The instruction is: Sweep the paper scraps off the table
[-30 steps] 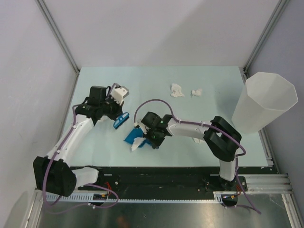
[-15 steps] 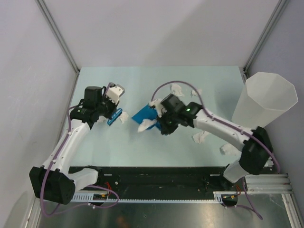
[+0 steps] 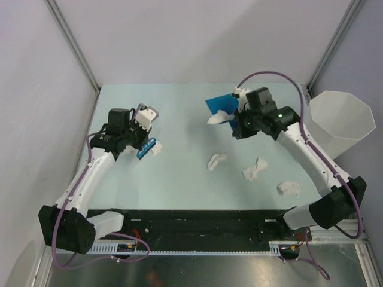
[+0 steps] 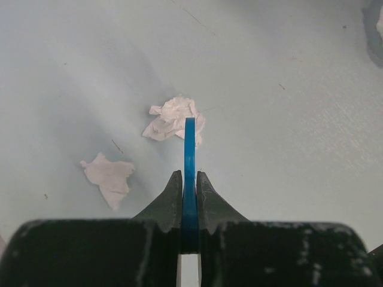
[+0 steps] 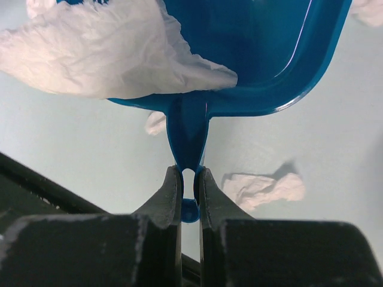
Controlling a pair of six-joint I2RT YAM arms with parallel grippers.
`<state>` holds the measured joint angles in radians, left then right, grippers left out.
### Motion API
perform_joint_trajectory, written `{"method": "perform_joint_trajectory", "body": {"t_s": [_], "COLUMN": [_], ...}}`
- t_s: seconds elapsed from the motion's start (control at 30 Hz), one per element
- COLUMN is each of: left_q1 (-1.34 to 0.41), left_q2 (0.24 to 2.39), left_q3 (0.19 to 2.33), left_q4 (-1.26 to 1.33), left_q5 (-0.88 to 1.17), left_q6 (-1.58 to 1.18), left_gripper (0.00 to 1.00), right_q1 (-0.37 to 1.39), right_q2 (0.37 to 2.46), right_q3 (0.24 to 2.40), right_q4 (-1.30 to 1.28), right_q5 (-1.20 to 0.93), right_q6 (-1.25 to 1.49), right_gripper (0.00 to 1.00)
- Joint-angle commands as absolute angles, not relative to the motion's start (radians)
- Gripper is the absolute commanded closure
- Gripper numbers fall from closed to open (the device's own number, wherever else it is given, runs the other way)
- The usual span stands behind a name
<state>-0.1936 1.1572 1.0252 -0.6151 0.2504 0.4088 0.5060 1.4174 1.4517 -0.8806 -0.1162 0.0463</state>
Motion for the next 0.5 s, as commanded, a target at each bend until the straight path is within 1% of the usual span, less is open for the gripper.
{"method": "perform_joint_trajectory", "body": {"t_s": [0.0, 0.27, 0.47], "left_q1": [-0.189, -0.189, -0.189], "left_q2": [1.163, 1.196, 1.209], "left_q3": [1.051, 1.043, 1.037], "left_q4": [-0.6, -0.595, -0.594], "left_q5": [0.298, 0.327, 0.333], "left_q6": [0.396, 0.396, 0.408], "left_gripper": [1.0, 1.0, 1.0], "right_q1": [0.463, 0.37, 0.221], "right_q2": [1.41, 1.465, 1.46], "right_q3": [1.583, 1.75, 1.822], "right_q4": [-0.952, -1.049, -1.074], "right_q5": [-0.058, -0.015, -0.023], "right_q6": [0.055, 0.035, 0.015], "right_gripper": [1.0, 1.0, 1.0]}}
